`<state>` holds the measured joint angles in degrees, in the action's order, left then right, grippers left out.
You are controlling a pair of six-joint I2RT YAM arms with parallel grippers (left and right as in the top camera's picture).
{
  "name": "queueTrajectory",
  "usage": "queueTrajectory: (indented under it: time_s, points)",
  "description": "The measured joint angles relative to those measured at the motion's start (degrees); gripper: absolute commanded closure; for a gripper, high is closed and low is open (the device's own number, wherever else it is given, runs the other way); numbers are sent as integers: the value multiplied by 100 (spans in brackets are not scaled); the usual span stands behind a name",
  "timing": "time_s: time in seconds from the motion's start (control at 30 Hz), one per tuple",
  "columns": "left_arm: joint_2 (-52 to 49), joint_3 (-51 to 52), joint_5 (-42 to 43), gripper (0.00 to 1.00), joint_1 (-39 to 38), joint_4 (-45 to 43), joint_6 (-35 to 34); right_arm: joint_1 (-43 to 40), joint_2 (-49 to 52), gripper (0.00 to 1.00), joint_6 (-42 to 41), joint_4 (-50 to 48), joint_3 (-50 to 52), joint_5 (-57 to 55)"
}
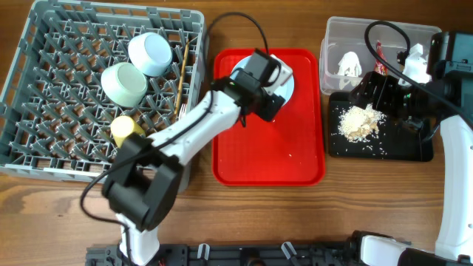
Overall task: Sort waste into correct bins and load items into the dishwasher rack
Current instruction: 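Grasp the white plate rim with the left gripper, then lift the white plate and stand it in the dish rack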
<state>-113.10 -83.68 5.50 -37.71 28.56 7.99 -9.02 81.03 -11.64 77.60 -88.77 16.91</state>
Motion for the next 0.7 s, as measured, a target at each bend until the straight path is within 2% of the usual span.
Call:
queueTrajectory:
  time_s: [0.13, 0.27, 0.43, 0.57, 0.7]
  points:
    - [-516, 0, 0, 39, -127, -105, 243, 0, 0, 1, 0, -2, 0, 0]
    - [-841, 0, -9, 64, -136, 42, 317, 0, 0, 1, 0, -2, 0, 0]
    - [-841, -33, -164, 87, -350, 273, 365, 0, 0, 1, 0, -2, 0, 0]
    - [-841, -55, -396, 96, -511, 269, 382, 0, 0, 1, 0, 0, 0, 0]
    - [-841, -76, -584, 96, -522, 260, 391, 0, 0, 1, 0, -2, 0, 0]
